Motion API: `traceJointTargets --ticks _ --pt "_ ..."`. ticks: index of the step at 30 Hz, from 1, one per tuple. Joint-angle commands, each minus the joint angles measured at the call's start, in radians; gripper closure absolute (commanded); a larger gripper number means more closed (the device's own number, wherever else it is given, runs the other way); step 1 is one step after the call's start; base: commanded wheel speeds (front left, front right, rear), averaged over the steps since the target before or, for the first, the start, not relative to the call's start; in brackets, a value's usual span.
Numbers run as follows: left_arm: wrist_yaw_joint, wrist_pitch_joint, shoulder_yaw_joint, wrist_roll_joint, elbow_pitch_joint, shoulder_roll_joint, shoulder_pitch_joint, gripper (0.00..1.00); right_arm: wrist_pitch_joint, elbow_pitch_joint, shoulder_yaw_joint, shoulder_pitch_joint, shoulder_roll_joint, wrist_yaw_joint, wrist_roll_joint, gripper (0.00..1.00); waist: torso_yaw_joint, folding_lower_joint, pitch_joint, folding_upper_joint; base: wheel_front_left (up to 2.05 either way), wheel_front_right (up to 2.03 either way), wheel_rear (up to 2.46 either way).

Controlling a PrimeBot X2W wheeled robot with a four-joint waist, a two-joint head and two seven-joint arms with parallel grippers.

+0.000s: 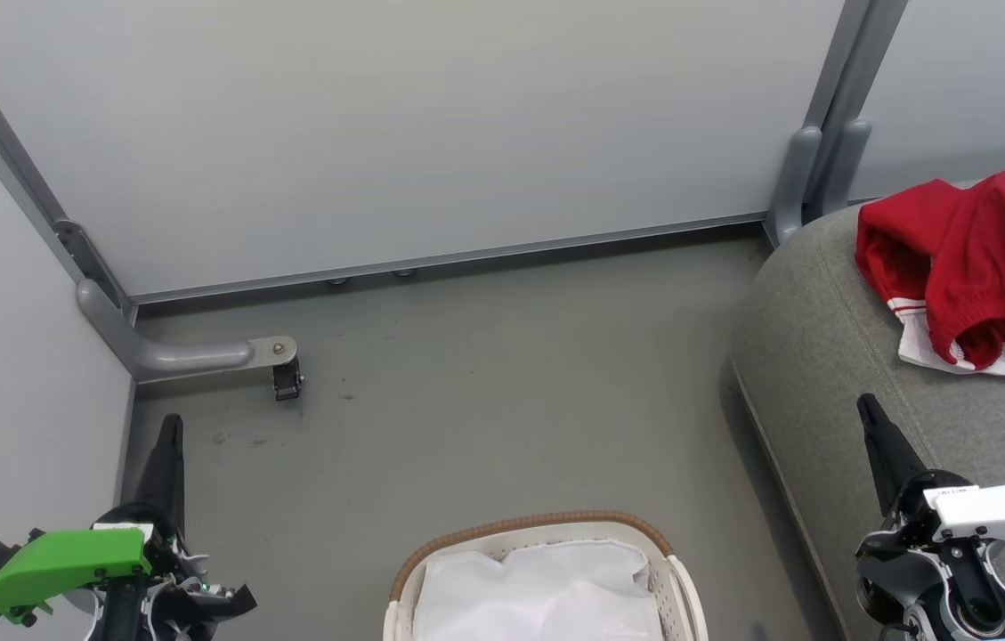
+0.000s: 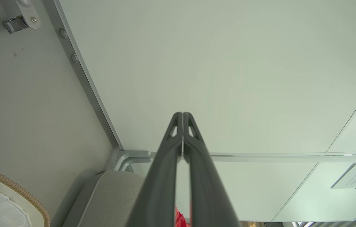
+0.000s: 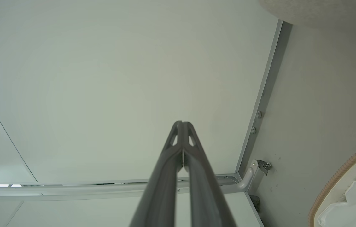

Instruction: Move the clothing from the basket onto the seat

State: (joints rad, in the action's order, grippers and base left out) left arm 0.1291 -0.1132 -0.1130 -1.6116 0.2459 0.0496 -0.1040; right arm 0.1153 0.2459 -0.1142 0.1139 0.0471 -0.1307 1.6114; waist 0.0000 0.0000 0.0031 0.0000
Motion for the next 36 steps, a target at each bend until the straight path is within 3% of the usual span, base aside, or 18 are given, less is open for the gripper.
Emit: traceJointTargets --ticks 1,36 --pt "0.004 -0.004 -0.003 -0.004 -0.002 0.004 -0.010 1.00 0.001 -0.004 -0.002 -0.011 0.006 0.000 0.003 1.00 0.000 0.0000 0.000 0.0000 0.00 0.00 0.00" --pt "0.004 -0.005 -0.004 -0.002 -0.002 0.003 -0.010 1.00 0.001 -0.004 -0.002 -0.011 0.006 0.000 0.003 1.00 0.000 0.0000 0.000 0.0000 0.00 0.00 0.00"
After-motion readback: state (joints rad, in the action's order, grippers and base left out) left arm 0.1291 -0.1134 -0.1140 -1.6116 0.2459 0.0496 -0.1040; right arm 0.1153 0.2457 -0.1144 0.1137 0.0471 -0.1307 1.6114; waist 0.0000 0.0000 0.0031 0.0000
